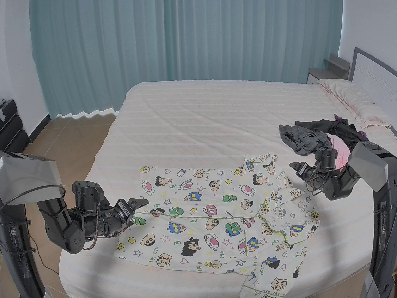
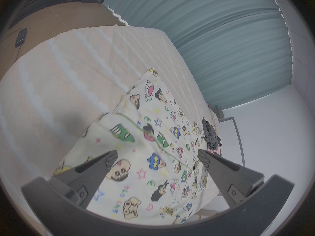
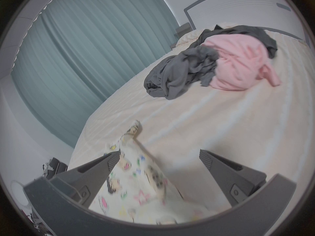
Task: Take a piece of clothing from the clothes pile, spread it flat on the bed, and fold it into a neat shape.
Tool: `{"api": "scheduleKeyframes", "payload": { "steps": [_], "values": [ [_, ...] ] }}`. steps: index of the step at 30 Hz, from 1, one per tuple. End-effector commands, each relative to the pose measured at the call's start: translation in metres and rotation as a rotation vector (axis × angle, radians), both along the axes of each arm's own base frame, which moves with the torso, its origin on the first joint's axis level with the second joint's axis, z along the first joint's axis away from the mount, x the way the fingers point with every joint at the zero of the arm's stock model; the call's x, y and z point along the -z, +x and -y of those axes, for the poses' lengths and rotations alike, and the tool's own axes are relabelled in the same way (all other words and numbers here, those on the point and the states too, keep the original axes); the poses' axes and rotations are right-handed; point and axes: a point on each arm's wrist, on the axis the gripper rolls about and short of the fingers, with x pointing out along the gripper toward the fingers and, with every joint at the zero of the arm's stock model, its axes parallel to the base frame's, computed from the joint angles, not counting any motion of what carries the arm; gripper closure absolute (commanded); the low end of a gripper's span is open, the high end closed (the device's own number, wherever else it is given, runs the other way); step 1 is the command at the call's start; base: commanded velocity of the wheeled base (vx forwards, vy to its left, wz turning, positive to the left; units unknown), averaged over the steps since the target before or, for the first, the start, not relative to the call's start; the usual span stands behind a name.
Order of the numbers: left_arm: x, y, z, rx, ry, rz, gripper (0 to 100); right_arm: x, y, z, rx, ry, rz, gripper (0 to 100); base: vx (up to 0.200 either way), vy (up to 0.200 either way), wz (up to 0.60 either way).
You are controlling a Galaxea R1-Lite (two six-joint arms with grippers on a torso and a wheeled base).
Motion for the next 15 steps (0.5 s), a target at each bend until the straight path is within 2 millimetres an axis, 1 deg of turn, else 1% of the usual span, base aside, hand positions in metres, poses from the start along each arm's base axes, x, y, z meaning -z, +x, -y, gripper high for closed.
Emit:
{"api": "scheduleKeyframes", "payload": {
  "steps": [1,2,3,4,5,6,8,9,11,12,13,15],
  "values": [
    [-0.008,-0.031,-0.004,0.015,-0.004,0.01,0,-0.058,-0.136,-0.003,-0.035,-0.046,0.067,0,-0.2,0.0,0.0],
    [-0.006,-0.035,-0.005,0.019,0.007,-0.002,0,-0.055,-0.152,-0.011,-0.051,-0.024,0.029,0,0.0,0.0,0.0],
    [-0.005,-0.039,-0.005,0.024,0.012,-0.016,0,-0.052,-0.163,-0.016,-0.059,0.0,-0.001,0,0.0,0.0,0.0],
    [-0.004,-0.04,-0.004,0.027,0.016,-0.02,0,-0.049,-0.172,-0.021,-0.07,0.018,-0.025,0,0.0,0.0,0.0],
    [-0.004,-0.04,-0.003,0.027,0.018,-0.019,0,-0.048,-0.175,-0.023,-0.072,0.024,-0.033,0,0.0,0.0,0.0],
    [-0.004,-0.043,0.004,0.035,0.038,-0.02,0,-0.04,-0.197,-0.036,-0.103,0.054,-0.086,0,0.0,0.0,0.0],
    [-0.004,-0.044,0.006,0.029,0.051,-0.02,0,-0.038,-0.203,-0.039,-0.113,0.063,-0.095,0,0.0,0.0,0.0],
    [-0.002,-0.047,0.013,0.023,0.093,-0.025,0,-0.034,-0.218,-0.047,-0.143,0.083,-0.119,0,0.0,0.0,0.0],
    [0.004,-0.052,0.023,0.036,0.151,-0.067,0,-0.027,-0.231,-0.053,-0.158,0.107,-0.15,0,0.0,0.0,0.0],
    [0.005,-0.053,0.024,0.036,0.155,-0.072,0,-0.027,-0.231,-0.054,-0.16,0.107,-0.152,0,0.0,0.0,0.0],
    [0.009,-0.057,0.031,0.052,0.204,-0.117,0,-0.023,-0.23,-0.057,-0.143,0.136,-0.146,0,0.0,0.0,0.0],
    [0.01,-0.056,0.036,0.044,0.241,-0.138,0,-0.017,-0.23,-0.058,-0.1,0.148,-0.169,0,0.0,0.0,0.0]
  ]
}}
